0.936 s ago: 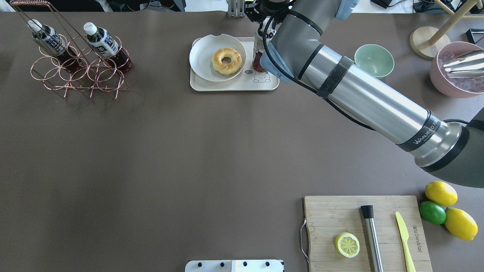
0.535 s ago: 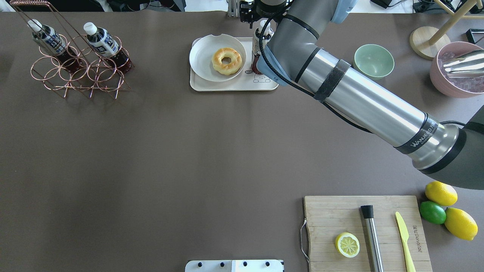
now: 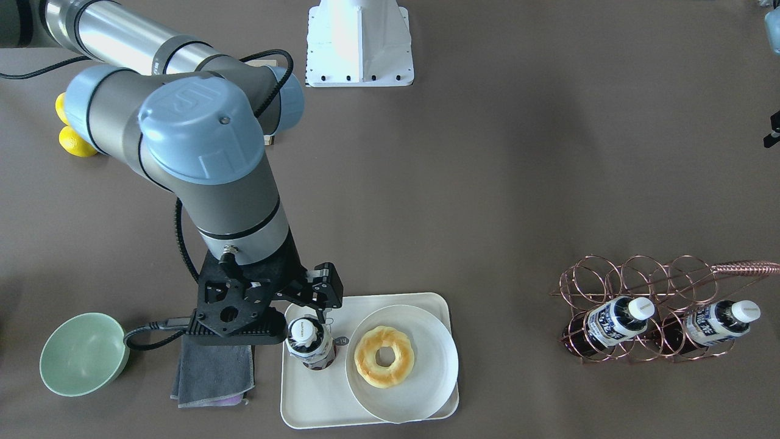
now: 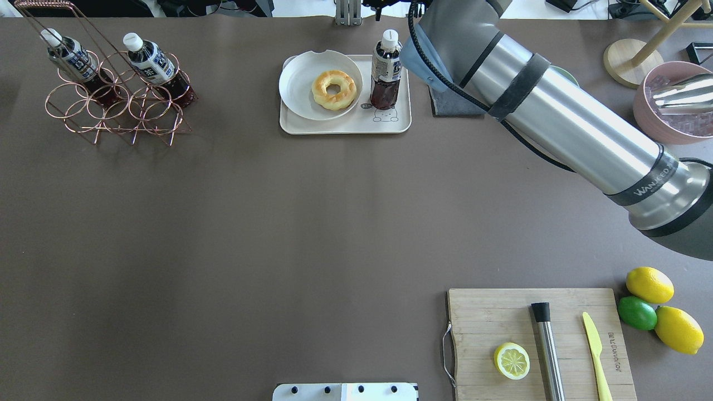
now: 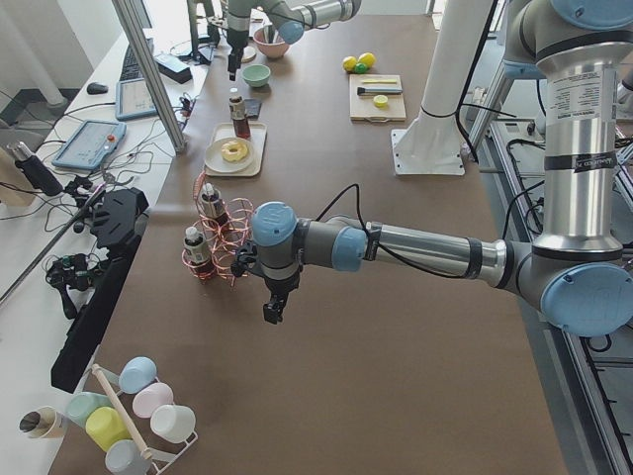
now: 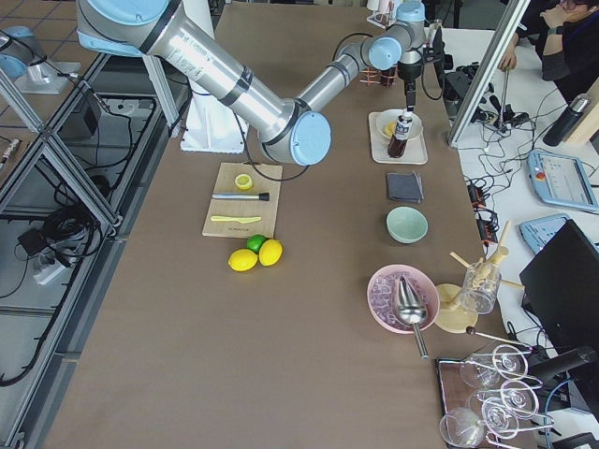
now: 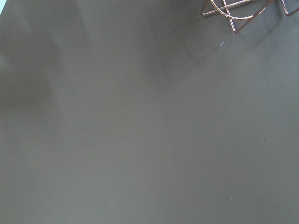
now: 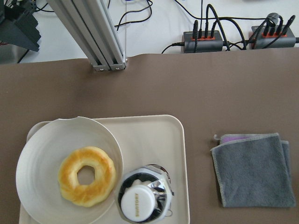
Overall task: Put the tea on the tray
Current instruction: 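Open the right gripper and lift the right arm away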
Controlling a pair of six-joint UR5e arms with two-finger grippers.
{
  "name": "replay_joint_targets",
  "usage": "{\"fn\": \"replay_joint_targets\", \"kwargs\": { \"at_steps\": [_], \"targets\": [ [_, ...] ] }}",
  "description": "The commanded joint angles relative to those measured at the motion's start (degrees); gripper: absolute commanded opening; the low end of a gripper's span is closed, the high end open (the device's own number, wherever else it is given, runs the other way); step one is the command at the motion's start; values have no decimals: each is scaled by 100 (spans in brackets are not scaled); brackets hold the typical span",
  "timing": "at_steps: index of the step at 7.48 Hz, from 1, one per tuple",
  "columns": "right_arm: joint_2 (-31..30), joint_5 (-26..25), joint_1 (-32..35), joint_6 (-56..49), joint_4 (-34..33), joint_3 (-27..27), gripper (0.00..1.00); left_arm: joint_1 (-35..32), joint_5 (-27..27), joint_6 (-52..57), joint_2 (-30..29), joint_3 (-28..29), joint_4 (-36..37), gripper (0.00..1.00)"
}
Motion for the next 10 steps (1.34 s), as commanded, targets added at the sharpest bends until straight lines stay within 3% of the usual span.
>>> {"fn": "replay_joint_targets", "kwargs": {
  "at_steps": [1,3,5,7,10],
  "targets": [
    [-1565,344,493,-1434,-1277,2148,99,-4,0,7,78,-5,2,100],
    [-3228,720,1045,-2560,-1589,3569,99,-13,0,7,88,3,2,100],
    [-4950,941,1721,-4323,-1493,4206,99,-48,0,7,97,3,2,100],
    [-6034,1039,2626,-6135,-1510,3998,100,-74,0,7,167,-14,-7,100],
    [-6932,1039,3648,-7223,-1510,3479,100,-136,0,7,176,3,2,100]
  ]
}}
